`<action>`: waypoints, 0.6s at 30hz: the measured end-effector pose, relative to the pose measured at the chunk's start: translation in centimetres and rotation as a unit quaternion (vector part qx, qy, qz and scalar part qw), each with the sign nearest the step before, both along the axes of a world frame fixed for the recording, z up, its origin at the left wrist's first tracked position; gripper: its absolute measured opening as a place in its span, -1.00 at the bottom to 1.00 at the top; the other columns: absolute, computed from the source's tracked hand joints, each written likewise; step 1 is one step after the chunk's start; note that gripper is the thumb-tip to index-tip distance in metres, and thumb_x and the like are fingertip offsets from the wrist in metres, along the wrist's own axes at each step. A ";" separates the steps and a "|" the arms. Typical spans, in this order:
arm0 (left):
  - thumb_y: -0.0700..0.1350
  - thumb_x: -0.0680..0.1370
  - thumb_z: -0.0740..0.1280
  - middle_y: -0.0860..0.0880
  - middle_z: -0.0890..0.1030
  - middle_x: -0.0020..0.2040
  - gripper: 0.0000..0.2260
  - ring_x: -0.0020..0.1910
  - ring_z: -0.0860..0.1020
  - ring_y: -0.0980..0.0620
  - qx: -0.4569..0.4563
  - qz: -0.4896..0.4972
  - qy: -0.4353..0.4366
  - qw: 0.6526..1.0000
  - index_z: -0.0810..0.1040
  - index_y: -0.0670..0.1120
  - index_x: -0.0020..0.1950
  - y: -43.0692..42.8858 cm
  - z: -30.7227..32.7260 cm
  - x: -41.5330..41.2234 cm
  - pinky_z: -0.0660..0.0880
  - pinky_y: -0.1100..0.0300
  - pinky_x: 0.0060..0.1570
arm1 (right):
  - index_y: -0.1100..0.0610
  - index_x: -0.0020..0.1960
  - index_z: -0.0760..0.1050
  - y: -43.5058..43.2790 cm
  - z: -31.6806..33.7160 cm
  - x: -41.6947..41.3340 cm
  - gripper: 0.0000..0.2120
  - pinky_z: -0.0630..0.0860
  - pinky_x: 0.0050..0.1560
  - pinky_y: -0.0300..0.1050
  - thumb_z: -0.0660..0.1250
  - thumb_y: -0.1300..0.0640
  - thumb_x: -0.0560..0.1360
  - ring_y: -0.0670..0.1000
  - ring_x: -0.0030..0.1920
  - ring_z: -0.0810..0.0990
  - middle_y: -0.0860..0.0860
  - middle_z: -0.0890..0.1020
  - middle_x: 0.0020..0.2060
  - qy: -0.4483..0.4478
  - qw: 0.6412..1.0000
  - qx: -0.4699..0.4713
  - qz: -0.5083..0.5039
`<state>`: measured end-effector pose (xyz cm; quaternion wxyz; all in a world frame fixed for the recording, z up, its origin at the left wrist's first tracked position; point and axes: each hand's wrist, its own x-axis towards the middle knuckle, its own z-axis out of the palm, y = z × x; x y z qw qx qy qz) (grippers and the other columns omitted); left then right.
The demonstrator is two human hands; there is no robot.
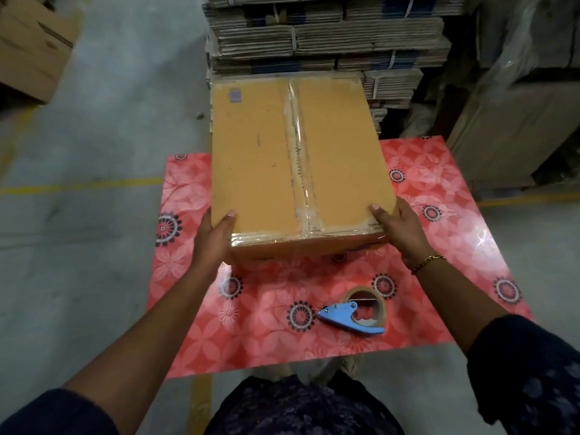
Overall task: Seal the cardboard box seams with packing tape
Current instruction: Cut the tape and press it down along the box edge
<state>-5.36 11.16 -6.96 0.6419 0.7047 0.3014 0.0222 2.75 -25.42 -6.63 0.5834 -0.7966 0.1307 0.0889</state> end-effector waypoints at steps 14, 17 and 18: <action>0.00 0.64 0.31 -0.04 0.59 0.22 -0.61 0.19 0.57 -0.06 0.050 -0.028 0.023 0.998 0.45 -0.07 0.45 5.0 0.4 0.1 0.48 0.13 0.13 | 0.04 0.51 0.34 5.6 -0.5 -0.2 -0.30 0.50 0.34 0.15 0.41 -0.25 0.49 0.12 0.31 0.57 0.03 0.58 0.34 0.033 0.998 -0.036 0.034; 0.15 0.62 0.30 -0.11 0.54 0.39 -0.47 0.34 0.52 -0.12 0.116 -0.062 0.057 0.990 0.37 -0.07 0.53 5.7 0.4 0.1 0.42 0.04 0.28 | 0.01 0.55 0.26 4.9 0.3 -1.1 -0.19 0.45 0.38 0.24 0.29 -0.42 0.46 0.12 0.40 0.48 0.01 0.47 0.45 0.063 0.997 -0.022 0.029; 0.20 0.61 0.28 -0.15 0.46 0.48 -0.39 0.42 0.45 -0.15 0.169 -0.067 0.076 0.980 0.30 -0.08 0.57 5.8 0.3 0.0 0.38 -0.02 0.36 | -0.01 0.55 0.25 4.4 0.6 -2.0 -0.18 0.44 0.38 0.27 0.24 -0.46 0.46 0.12 0.41 0.46 0.01 0.44 0.47 0.077 0.997 -0.020 0.018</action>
